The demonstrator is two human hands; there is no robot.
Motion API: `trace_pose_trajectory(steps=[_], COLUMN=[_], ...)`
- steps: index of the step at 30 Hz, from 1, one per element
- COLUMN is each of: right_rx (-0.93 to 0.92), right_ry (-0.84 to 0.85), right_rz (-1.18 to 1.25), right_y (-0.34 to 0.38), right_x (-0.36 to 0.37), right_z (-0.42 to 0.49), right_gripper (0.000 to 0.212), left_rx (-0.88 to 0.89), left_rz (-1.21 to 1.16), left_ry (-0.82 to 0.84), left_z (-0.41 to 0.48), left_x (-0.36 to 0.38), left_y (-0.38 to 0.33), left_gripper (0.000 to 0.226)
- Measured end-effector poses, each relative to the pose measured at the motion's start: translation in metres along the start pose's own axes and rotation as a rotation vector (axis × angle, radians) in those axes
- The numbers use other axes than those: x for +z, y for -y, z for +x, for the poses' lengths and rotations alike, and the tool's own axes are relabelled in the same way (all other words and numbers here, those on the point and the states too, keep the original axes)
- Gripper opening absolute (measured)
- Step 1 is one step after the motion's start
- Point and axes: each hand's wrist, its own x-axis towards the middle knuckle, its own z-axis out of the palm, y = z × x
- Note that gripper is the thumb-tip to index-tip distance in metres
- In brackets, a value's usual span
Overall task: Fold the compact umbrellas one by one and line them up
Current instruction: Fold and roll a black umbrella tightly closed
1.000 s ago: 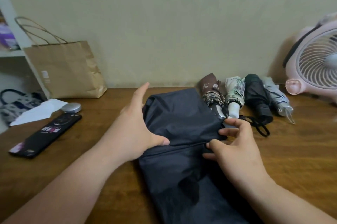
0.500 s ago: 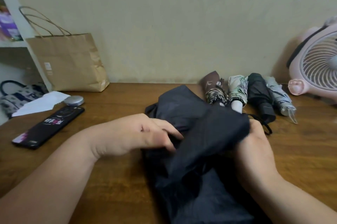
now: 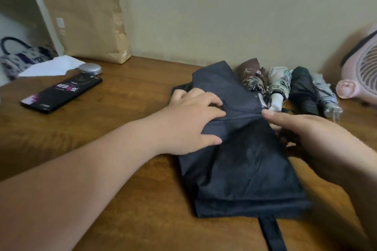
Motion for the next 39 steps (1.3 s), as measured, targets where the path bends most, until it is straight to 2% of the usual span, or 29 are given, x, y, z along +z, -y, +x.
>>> trace_pose_trajectory(steps=[1, 3, 7, 10, 12, 14, 18, 20, 23, 28, 32, 35, 37, 39], right_rx=[0.008, -0.022, -0.174, -0.339, -0.395, -0.383, -0.28, -0.27, -0.254, -0.246, -0.256, -0.292, -0.271, -0.21], right_ry=[0.024, 0.081, 0.079, -0.17, -0.259, -0.295, -0.268, -0.25, -0.276, -0.303, -0.269, -0.334, -0.374, -0.335], right_rz=[-0.061, -0.177, -0.045, -0.086, -0.043, 0.0, 0.251, 0.167, 0.0, -0.345, -0.418, -0.49, -0.543, -0.565], right_y=[0.005, 0.002, -0.023, -0.044, -0.056, -0.061, -0.067, -0.07, -0.067, -0.068, -0.061, -0.046, -0.032, -0.019], right_x=[0.0, -0.001, 0.004, 0.013, 0.017, 0.02, 0.026, 0.027, 0.027, 0.025, 0.019, 0.001, -0.012, -0.021], right_z=[-0.012, -0.028, -0.056, -0.072, -0.08, -0.087, -0.093, -0.096, -0.103, -0.106, -0.102, -0.081, -0.053, -0.021], right_gripper=[0.07, 0.071, 0.061, 0.04, 0.035, 0.041, 0.066, 0.062, 0.039, 0.033, 0.024, 0.01, 0.009, 0.007], left_rx=[-0.001, 0.0, -0.01, -0.019, -0.018, 0.0, 0.011, 0.006, 0.002, 0.031, 0.049, 0.053, 0.04, 0.022], left_rz=[0.053, 0.15, 0.193, 0.1, 0.038, 0.059, 0.163, 0.186, 0.191, 0.228, 0.277, 0.281, 0.275, 0.281], left_ry=[0.008, 0.046, 0.12, 0.157, 0.184, 0.204, 0.199, 0.187, 0.175, 0.12, 0.031, -0.04, -0.075, -0.09], left_z=[0.0, 0.001, 0.005, 0.002, -0.001, -0.002, 0.0, 0.002, 0.005, 0.006, 0.008, 0.013, 0.016, 0.018], left_x=[0.001, 0.003, 0.006, 0.008, 0.008, 0.01, 0.016, 0.017, 0.018, 0.021, 0.02, 0.023, 0.025, 0.027], left_y=[-0.003, -0.008, -0.016, -0.019, -0.019, -0.02, -0.022, -0.024, -0.024, -0.02, -0.019, -0.017, -0.016, -0.017], left_gripper=[0.067, 0.074, 0.084, 0.085, 0.085, 0.09, 0.098, 0.099, 0.095, 0.076, 0.057, 0.065, 0.068, 0.066])
